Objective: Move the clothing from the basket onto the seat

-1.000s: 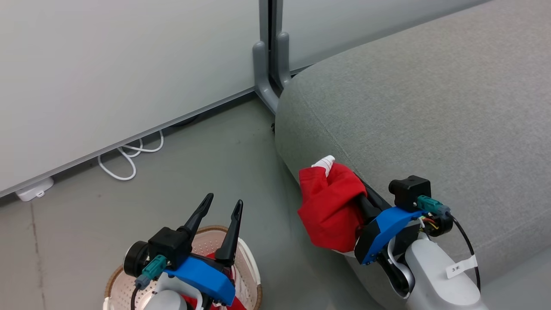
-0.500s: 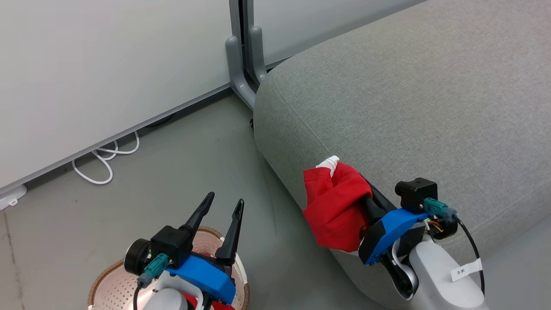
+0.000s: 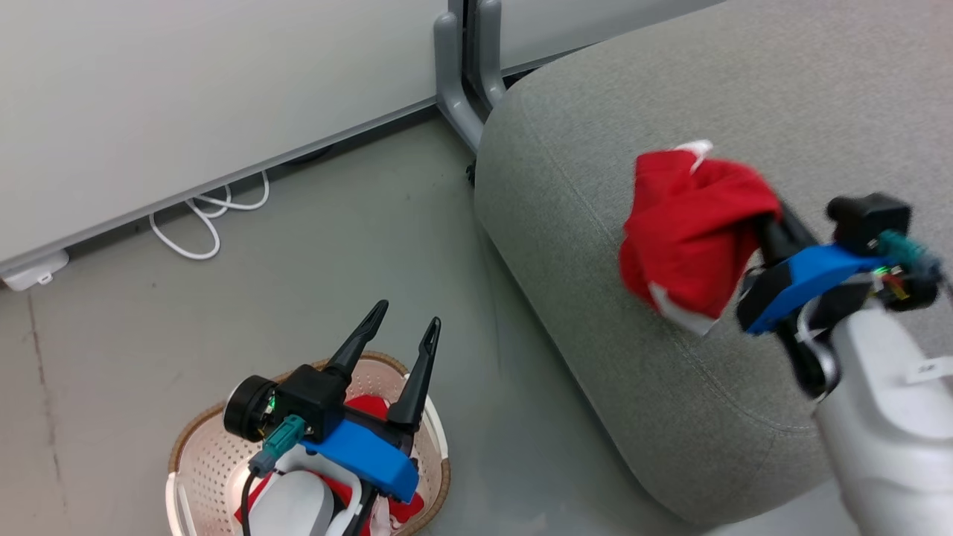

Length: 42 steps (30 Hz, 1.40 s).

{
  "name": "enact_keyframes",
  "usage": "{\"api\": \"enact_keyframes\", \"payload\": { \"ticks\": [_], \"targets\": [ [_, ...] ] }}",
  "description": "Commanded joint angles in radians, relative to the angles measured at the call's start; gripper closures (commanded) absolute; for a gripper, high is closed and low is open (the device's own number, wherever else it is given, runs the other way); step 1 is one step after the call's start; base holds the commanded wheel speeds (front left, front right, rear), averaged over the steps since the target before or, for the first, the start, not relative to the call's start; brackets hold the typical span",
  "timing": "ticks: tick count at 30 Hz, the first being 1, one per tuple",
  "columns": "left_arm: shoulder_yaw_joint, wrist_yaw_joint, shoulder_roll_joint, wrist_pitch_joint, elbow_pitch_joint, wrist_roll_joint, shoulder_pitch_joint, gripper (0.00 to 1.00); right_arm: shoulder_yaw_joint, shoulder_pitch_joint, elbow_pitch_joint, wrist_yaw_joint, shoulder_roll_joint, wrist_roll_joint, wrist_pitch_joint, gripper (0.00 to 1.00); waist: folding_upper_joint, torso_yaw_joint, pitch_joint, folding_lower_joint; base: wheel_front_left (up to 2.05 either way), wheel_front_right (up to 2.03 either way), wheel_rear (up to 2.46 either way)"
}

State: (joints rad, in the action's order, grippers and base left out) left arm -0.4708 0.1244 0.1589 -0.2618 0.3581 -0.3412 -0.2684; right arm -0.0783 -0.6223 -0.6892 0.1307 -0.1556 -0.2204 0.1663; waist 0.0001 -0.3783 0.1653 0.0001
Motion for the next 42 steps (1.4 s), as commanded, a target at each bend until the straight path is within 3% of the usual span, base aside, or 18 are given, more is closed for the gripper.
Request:
{"api": "enact_keyframes", "payload": {
  "ticks": [1, 11, 18, 25, 29, 42],
  "targets": [
    [-0.005, 0.008, 0.008, -0.005, -0.007, 0.008, -0.025, 0.0, 0.023, -0.032, 0.008, 0.0, -0.026, 0.012, -0.008, 1.0, -0.0001, 0.033, 0.038, -0.0001, 0.0, 0.0, 0.0],
    [-0.048, 0.009, 0.058, -0.004, -0.071, 0.023, -0.109, 0.0, 0.283, -0.192, 0.018, 0.0, -0.196, 0.017, -0.054, 1.0, -0.0001, 0.137, 0.215, -0.0001, 0.0, 0.0, 0.0],
    [-0.065, 0.009, 0.095, -0.001, -0.131, 0.04, -0.168, 0.0, 0.465, -0.252, -0.013, 0.0, -0.257, 0.004, -0.007, 1.0, -0.0001, 0.18, 0.339, -0.0001, 0.0, 0.0, 0.0],
    [-0.059, 0.008, 0.141, 0.027, -0.23, 0.059, -0.206, 0.0, 0.591, -0.306, -0.069, 0.0, -0.262, 0.022, 0.059, 1.0, -0.0001, 0.181, 0.45, -0.0001, 0.0, 0.0, 0.0],
    [-0.062, 0.007, 0.16, 0.042, -0.276, 0.063, -0.211, 0.0, 0.635, -0.314, -0.132, 0.0, -0.233, 0.064, 0.078, 1.0, -0.0001, 0.175, 0.479, -0.0001, 0.0, 0.0, 0.0],
    [-0.073, 0.001, 0.17, 0.045, -0.292, 0.051, -0.207, 0.0, 0.661, -0.332, -0.25, 0.0, -0.196, 0.167, 0.099, 1.0, -0.0001, 0.182, 0.473, -0.0001, 0.0, 0.0, 0.0]
  ]
}}
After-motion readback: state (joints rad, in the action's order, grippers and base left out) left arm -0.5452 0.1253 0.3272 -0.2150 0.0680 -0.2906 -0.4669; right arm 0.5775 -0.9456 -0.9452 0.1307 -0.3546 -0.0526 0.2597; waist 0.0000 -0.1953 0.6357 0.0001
